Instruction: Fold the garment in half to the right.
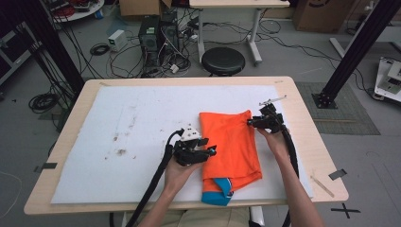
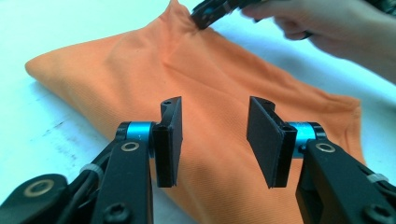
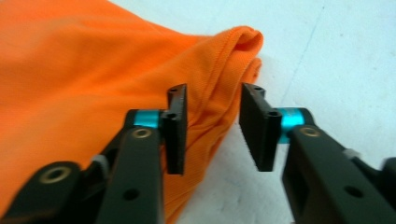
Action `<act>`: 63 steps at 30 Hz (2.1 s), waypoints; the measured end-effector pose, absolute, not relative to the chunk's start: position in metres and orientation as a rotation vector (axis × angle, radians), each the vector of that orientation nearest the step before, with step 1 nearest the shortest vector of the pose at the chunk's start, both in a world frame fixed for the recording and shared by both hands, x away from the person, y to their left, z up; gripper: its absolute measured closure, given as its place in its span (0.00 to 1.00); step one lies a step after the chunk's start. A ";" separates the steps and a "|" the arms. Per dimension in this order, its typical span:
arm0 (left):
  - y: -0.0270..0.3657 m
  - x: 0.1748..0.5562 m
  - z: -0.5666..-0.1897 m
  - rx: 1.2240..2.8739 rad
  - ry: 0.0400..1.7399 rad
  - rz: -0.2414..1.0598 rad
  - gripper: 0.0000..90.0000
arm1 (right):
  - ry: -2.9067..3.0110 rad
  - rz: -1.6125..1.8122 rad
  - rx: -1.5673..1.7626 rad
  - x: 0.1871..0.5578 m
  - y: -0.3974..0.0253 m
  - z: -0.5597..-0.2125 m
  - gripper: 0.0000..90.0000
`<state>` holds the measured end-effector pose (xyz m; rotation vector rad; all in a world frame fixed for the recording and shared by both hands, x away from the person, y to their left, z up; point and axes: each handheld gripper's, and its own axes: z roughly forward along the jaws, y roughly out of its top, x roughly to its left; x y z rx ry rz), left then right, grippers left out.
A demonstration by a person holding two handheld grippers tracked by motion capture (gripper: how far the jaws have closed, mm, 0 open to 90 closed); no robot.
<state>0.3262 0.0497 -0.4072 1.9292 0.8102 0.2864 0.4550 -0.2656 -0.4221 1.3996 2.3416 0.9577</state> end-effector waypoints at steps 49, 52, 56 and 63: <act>0.048 0.435 -0.436 2.037 1.115 0.484 0.71 | 2.270 0.817 1.378 0.455 -0.259 -0.433 0.73; 0.055 0.419 -0.422 1.975 1.040 0.521 0.67 | 2.242 0.827 1.350 0.443 -0.258 -0.421 0.70; 0.062 0.394 -0.409 1.932 0.911 0.422 0.67 | 2.236 0.954 1.239 0.411 -0.250 -0.401 0.68; 0.058 0.370 -0.423 2.046 0.806 0.311 0.67 | 2.381 0.834 1.071 0.372 -0.222 -0.412 0.67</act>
